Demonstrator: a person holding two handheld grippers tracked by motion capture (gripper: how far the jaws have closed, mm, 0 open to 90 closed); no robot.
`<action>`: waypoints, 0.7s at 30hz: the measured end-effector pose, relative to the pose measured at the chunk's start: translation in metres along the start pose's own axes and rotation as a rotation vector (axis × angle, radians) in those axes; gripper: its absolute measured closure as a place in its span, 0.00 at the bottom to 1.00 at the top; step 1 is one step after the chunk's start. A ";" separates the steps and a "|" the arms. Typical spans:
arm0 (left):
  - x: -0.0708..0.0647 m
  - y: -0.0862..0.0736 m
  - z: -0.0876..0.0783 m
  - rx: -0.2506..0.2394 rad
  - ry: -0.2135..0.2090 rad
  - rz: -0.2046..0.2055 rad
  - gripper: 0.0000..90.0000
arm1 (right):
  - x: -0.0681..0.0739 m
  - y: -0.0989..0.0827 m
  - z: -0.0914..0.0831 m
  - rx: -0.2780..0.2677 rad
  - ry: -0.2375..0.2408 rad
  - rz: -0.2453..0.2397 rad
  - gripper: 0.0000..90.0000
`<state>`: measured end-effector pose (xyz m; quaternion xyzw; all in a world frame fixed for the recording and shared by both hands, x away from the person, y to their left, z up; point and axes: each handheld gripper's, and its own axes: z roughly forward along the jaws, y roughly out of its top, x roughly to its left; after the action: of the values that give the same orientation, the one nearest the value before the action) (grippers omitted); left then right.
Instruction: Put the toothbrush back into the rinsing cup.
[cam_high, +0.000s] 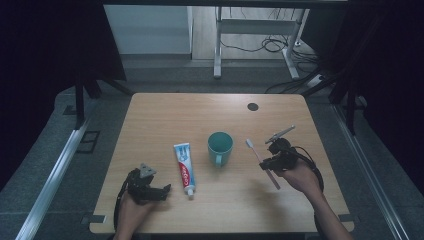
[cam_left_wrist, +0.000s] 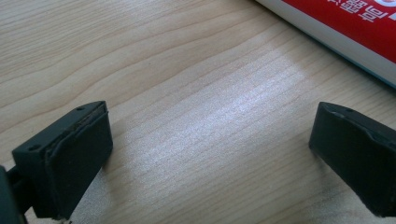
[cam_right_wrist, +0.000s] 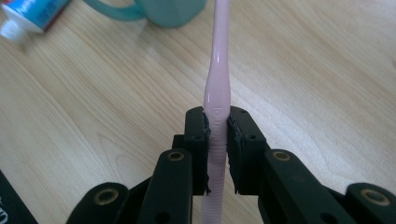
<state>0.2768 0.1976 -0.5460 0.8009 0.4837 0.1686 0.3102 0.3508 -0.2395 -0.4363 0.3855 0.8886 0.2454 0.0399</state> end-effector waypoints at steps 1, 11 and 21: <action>0.000 0.000 0.000 0.000 0.000 0.000 0.00 | 0.001 0.000 -0.001 -0.010 0.000 0.002 0.87; 0.000 0.000 0.000 -0.001 0.000 -0.001 0.00 | 0.003 0.002 -0.008 -0.088 0.020 -0.012 0.87; 0.000 0.000 0.000 -0.004 0.001 -0.005 0.00 | 0.007 0.005 -0.013 -0.176 0.052 -0.012 0.87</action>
<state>0.2768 0.1972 -0.5462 0.7990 0.4854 0.1692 0.3121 0.3462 -0.2369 -0.4221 0.3687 0.8667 0.3320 0.0520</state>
